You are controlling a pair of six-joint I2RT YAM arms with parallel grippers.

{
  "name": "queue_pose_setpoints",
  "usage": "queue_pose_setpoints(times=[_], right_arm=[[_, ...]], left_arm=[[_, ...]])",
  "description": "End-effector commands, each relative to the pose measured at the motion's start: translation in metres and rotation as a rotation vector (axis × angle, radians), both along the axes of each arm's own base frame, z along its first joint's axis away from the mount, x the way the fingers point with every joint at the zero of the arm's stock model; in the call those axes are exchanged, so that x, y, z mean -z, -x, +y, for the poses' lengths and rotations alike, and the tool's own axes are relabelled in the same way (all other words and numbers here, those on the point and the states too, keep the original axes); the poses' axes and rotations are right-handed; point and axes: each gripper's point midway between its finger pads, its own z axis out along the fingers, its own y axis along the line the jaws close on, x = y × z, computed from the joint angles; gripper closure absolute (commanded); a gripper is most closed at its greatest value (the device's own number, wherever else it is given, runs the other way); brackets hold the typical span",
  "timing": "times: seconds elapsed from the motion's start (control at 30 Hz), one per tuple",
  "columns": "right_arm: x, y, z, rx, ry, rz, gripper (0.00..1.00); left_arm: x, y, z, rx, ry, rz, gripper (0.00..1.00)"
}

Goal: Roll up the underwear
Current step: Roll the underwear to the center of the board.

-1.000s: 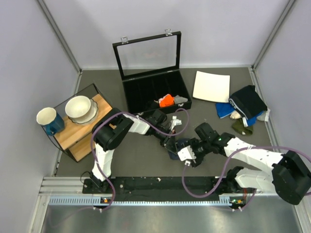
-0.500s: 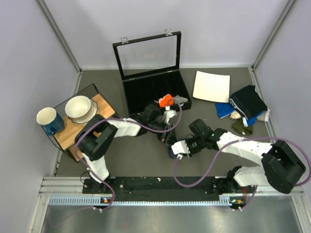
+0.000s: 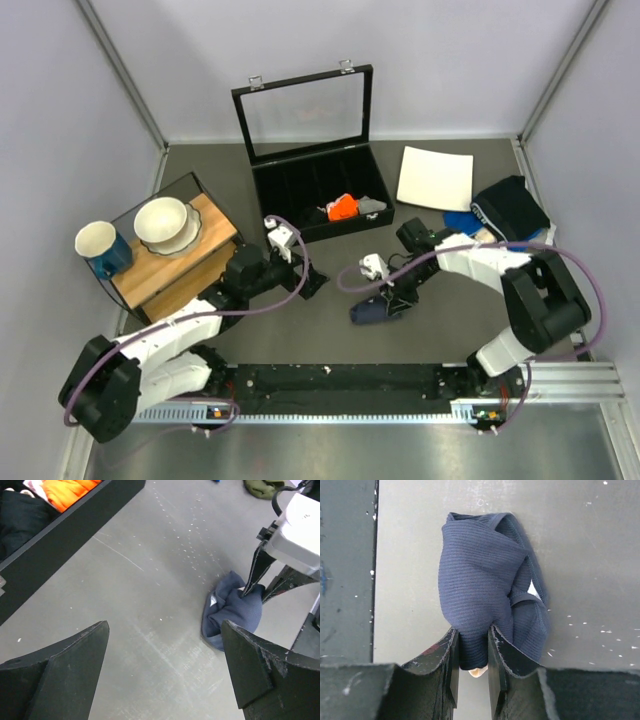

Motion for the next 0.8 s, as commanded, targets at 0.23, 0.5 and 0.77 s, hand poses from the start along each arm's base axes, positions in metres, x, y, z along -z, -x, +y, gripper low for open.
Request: queue_pose_setpoints(times=[0.23,0.5,0.77], right_arm=[[0.006,-0.006,-0.012,0.252,0.092,0.445,0.89],[0.022,-0.010,-0.025,0.313,0.149,0.509,0.89],[0.023,-0.009,-0.026,0.319,0.147,0.519,0.88]], left_arm=[[0.015,0.034,-0.050,0.362,0.082,0.054,0.06],[0.038,0.030,-0.089,0.432,0.080,0.155,0.01],[0.052,0.025,-0.115,0.493,0.092,0.234,0.01]])
